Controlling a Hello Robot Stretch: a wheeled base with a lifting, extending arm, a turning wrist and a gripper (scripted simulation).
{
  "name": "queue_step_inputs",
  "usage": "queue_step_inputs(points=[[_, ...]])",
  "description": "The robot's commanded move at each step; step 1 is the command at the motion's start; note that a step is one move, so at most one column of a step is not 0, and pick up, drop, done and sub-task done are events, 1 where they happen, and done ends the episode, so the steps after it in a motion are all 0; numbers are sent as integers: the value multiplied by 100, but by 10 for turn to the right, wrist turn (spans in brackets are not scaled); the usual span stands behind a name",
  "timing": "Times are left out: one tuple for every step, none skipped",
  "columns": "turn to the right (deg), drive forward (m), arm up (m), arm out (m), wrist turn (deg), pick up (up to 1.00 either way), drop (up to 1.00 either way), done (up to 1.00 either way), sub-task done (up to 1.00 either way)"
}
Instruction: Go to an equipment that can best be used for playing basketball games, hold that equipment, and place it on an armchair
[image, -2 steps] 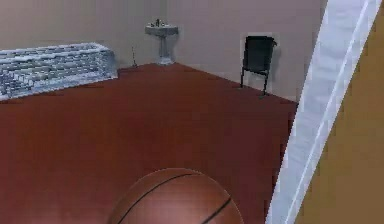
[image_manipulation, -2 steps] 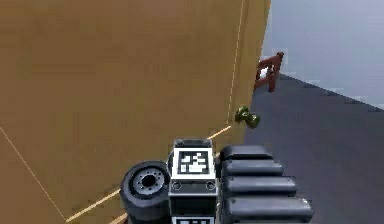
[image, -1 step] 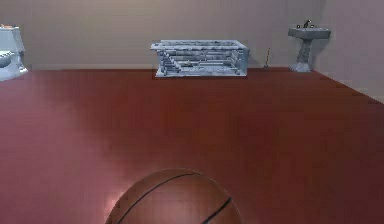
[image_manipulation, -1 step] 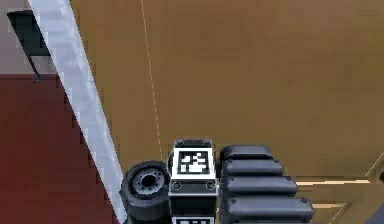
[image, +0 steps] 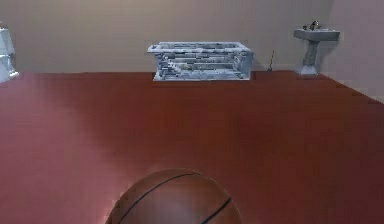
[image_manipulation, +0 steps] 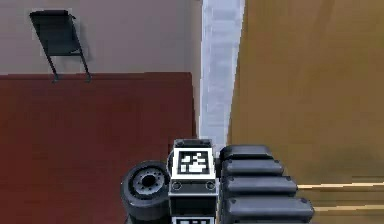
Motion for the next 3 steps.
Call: queue_step_inputs(points=[[-450,0,0,0,0,0,0,0,0],[-270,0,0,0,0,0,0,0,0],[0,45,0,0,0,0,0,0,0]])
